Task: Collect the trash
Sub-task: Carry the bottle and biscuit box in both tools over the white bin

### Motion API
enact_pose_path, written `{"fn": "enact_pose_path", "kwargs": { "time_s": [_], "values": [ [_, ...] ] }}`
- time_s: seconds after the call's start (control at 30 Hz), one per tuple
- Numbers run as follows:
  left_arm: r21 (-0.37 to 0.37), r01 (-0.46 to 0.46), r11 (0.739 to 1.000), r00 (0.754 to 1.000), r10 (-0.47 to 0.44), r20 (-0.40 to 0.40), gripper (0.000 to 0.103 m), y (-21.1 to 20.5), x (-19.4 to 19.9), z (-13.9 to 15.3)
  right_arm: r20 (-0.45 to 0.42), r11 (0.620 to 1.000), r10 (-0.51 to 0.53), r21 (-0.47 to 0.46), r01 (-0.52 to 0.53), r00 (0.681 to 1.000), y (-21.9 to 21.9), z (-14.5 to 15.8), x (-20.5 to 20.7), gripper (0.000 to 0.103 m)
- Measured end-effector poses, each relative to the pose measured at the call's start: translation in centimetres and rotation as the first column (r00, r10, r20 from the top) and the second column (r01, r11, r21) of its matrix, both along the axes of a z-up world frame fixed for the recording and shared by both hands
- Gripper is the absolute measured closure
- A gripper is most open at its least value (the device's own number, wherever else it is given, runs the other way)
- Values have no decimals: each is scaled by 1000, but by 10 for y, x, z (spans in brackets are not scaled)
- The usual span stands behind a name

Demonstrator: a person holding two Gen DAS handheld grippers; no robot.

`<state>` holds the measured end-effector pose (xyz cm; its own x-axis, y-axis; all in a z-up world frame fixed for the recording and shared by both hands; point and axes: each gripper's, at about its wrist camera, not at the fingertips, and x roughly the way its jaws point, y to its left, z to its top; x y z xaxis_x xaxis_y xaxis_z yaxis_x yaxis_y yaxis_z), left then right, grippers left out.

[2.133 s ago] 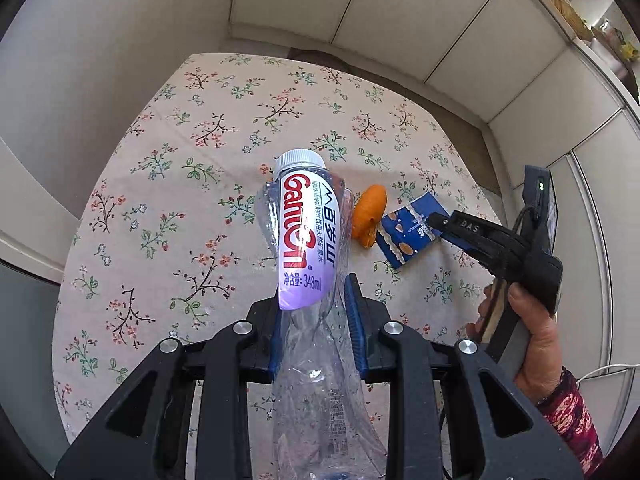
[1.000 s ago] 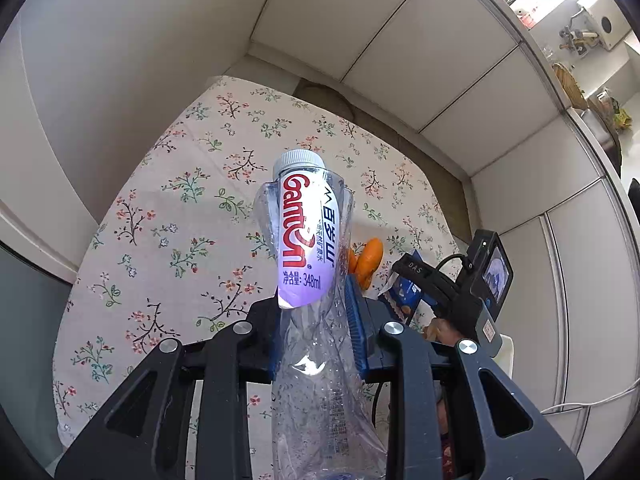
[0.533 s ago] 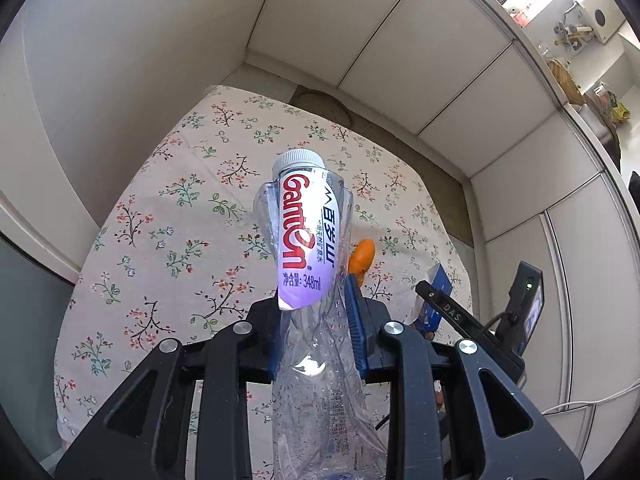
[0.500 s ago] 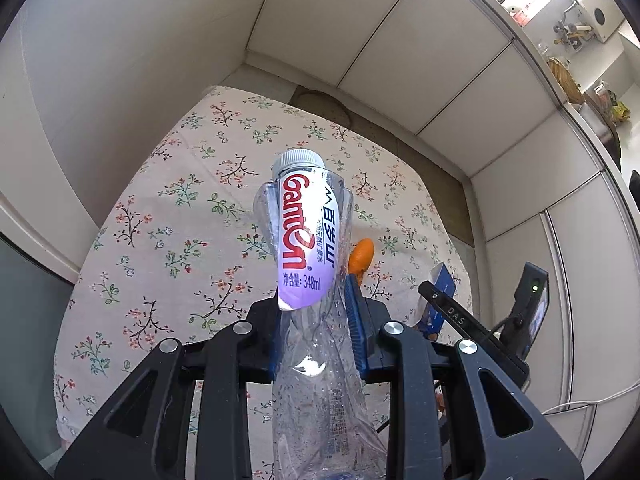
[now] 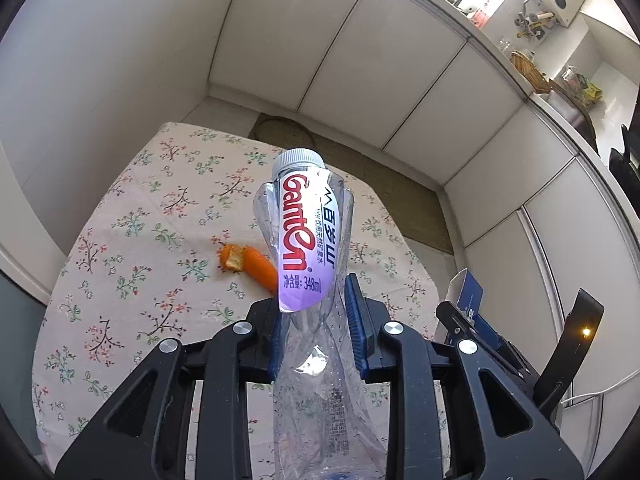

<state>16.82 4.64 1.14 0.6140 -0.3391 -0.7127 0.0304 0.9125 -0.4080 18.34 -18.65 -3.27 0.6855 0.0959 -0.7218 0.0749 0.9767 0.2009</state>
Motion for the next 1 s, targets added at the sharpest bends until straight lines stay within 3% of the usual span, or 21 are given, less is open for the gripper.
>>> {"fn": "enact_pose_path", "kwargs": {
  "time_s": [0.37,1.0],
  "values": [
    [10,116,993,990,-117,84,77,-72,-1,11,80,993,-80,-84,87,994,-72,22,-30,45],
    [53,299,953,949,-303,93,77,-188,-15,0,127,924,-332,-157,349,935,-204,29,-98,43]
  ]
}}
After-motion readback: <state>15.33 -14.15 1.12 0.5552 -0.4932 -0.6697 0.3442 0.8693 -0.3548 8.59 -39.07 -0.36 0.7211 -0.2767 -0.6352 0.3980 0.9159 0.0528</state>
